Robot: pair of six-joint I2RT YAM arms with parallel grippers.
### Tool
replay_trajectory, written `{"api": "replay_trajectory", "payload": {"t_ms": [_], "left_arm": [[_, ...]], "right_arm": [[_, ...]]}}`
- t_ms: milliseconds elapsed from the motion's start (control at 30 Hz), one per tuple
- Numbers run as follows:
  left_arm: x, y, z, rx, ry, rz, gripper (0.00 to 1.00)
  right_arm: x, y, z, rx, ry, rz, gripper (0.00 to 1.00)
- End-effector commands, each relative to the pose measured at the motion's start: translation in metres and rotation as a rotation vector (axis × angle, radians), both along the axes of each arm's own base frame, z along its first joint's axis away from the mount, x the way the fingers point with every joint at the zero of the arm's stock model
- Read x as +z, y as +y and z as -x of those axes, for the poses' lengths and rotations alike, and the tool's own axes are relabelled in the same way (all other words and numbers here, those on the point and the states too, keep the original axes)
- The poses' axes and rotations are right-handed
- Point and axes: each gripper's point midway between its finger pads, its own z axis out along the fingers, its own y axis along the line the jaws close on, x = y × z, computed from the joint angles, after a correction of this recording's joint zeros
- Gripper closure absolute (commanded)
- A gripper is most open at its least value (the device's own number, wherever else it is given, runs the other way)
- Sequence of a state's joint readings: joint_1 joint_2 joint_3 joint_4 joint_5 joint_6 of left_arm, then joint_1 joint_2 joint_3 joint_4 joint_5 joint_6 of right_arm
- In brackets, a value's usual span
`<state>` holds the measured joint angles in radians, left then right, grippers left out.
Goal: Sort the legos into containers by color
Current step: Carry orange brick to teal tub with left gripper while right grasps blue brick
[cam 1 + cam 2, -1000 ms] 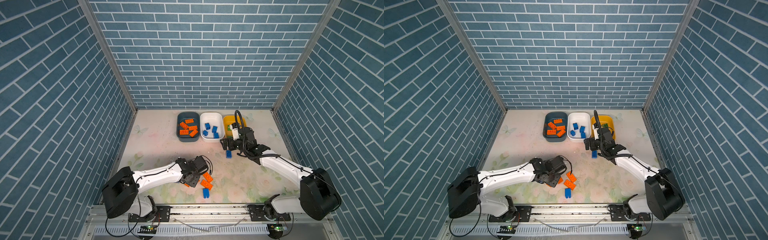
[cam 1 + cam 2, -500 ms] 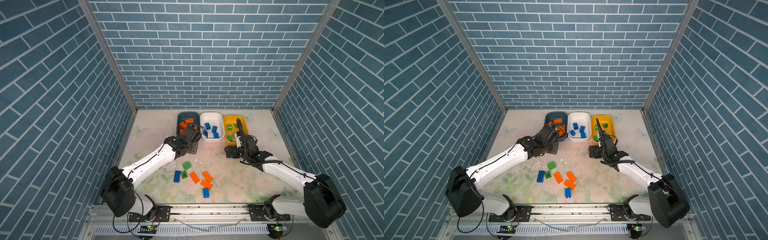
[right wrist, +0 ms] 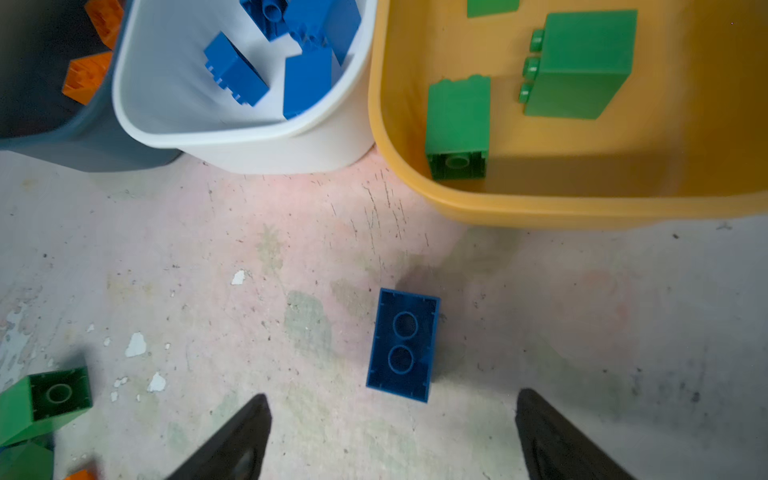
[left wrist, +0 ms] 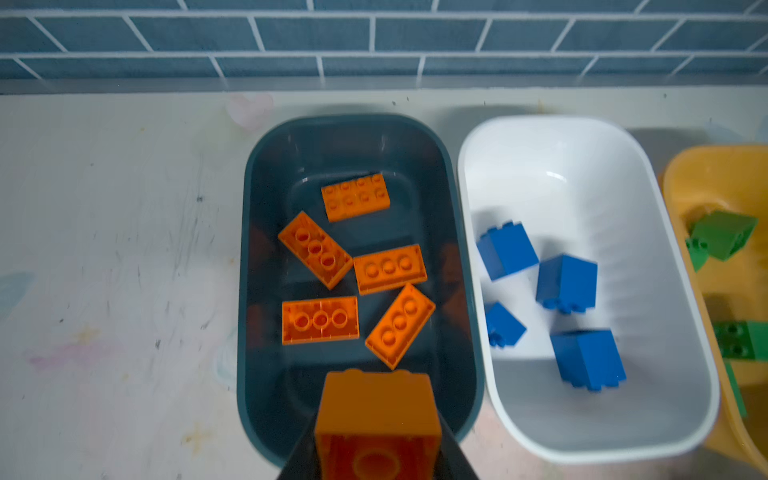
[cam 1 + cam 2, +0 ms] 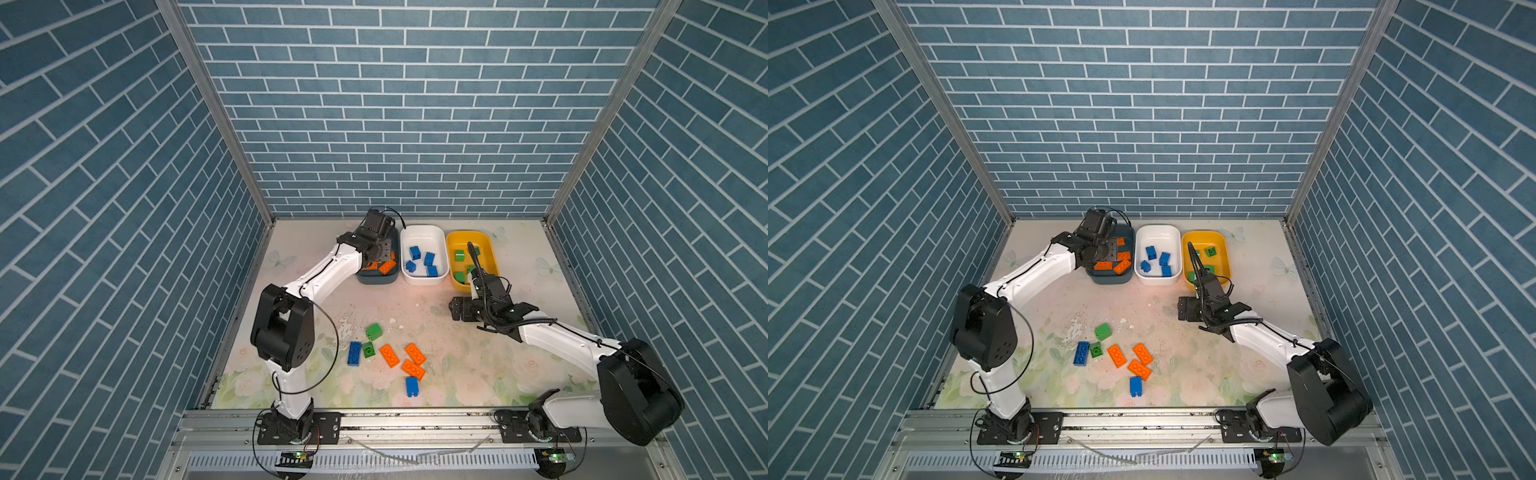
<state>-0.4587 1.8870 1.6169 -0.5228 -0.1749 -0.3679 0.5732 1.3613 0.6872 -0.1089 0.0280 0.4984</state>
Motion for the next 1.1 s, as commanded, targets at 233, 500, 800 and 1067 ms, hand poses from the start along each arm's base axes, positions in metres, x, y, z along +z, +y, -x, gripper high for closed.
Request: {"api": "replay_trajectory", "payload": {"t_ms": [233, 500, 800, 1067], "left_arm": [[-0.041, -0.001, -0.056, 0.073, 0.083, 0.044, 0.72], [-0.057, -0.016, -0.082, 0.092, 0.134, 0.073, 0.65], [-0.035, -0.031, -0.075, 0.053, 0.129, 0.143, 0.22], [-0.008, -0.030, -0.035, 0.012, 0.103, 0.187, 0.01]], "right_arm": [[-0.014, 0.001, -0.004, -0.035, 0.055, 0.042, 0.11], [-0.016, 0.002, -0.011, -0.046, 0.057, 0.063, 0.12], [-0.025, 0.002, -0.016, -0.046, 0.084, 0.102, 0.21], [-0.031, 0.003, -0.025, -0.049, 0.101, 0.147, 0.33]]}}
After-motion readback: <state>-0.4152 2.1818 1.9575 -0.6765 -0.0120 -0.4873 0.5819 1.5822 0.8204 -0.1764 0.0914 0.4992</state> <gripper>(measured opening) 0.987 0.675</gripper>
